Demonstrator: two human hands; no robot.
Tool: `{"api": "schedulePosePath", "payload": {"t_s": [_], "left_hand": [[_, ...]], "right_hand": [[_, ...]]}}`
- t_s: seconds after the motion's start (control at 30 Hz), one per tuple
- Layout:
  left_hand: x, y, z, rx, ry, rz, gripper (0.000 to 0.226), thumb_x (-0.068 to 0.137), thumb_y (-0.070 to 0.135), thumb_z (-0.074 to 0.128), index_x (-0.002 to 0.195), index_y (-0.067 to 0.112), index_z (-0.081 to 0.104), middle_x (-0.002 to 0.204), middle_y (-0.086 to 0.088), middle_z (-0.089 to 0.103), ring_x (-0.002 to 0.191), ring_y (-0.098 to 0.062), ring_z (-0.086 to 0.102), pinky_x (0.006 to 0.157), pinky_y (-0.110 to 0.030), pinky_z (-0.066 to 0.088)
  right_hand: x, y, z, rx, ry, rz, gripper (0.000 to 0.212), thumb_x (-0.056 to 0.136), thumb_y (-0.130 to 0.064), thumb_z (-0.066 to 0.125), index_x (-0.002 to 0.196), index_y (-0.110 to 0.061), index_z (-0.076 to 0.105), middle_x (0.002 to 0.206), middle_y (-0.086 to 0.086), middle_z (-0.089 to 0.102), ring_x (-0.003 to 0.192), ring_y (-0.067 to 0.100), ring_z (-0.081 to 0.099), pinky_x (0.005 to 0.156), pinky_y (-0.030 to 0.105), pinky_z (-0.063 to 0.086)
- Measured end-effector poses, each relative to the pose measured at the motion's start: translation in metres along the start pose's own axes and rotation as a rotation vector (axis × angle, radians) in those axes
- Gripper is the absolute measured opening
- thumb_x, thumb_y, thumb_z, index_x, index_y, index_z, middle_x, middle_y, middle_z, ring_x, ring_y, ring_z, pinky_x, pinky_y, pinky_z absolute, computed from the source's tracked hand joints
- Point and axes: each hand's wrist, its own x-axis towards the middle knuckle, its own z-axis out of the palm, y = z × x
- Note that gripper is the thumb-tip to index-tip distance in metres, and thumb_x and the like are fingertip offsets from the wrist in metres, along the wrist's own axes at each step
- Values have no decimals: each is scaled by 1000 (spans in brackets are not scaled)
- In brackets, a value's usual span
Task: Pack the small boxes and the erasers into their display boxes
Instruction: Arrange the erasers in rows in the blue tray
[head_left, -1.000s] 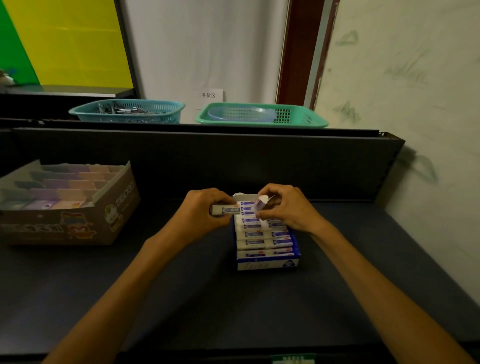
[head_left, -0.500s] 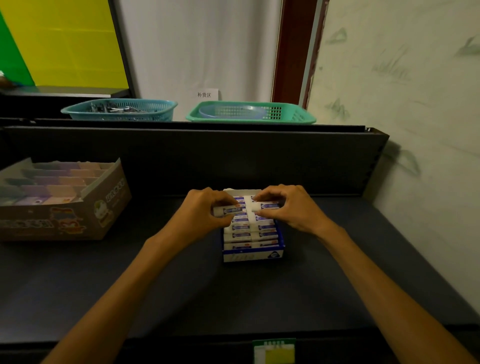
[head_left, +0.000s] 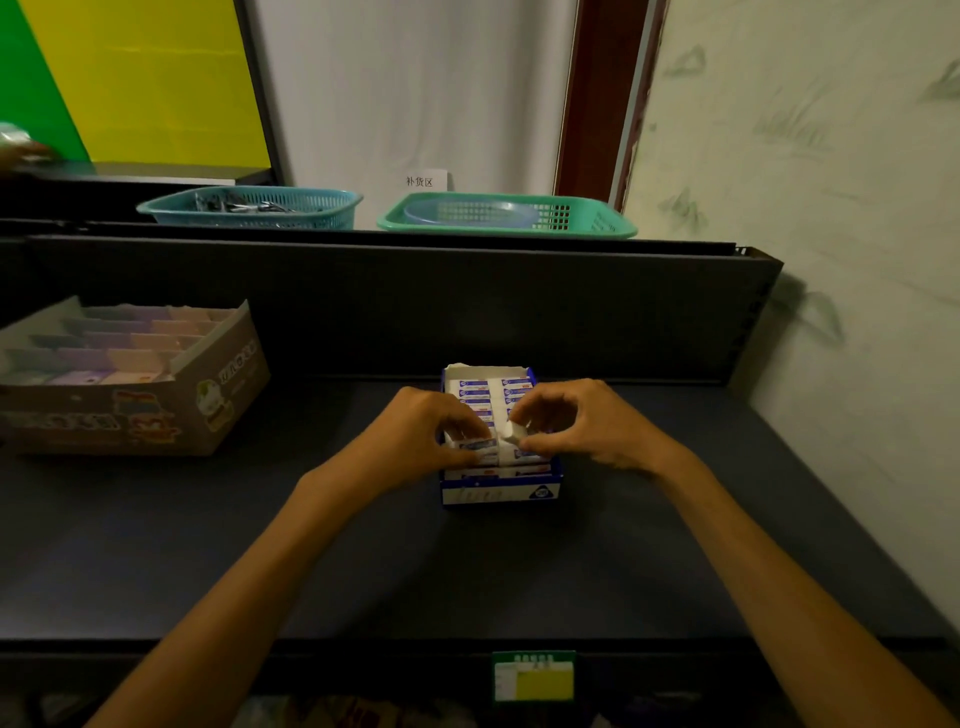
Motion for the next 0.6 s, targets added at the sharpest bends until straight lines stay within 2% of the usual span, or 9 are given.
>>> {"api": "schedulePosePath", "payload": {"t_s": [0.13,0.27,0.47,0.6], "left_hand": [[0,2,1,-5,-64,-4,30,85,25,66,115,26,62,113,9,58,89,4,50,67,-8,41],[1,2,3,-10,-137,-9,28,85,24,65,113,26,64,113,7,57,91,0,54,74,-14,46],[4,0,3,49,-186,8,30,87,25,62,117,27,63,119,5,55,100,-2,51,83,-16,42],[5,-3,3,85,-224,21,29,88,26,61,117,27,63,120,5,53,104,-4,50,83,-17,42]], "right_hand": [[-1,-2,3,-32,-84,17,23,82,-23,71,102,-31,61,102,-12,62,92,1,62,79,20,54],[-1,-3,4,-135,-107,21,26,82,-30,71,107,-28,63,109,-11,59,99,4,58,84,25,53],[3,-5,7,-228,-168,47,27,84,-25,70,110,-23,66,115,-9,56,104,4,52,83,22,49],[6,-3,10,-245,-182,65,29,84,-21,69,112,-22,67,118,-9,55,108,1,49,82,17,47]]}}
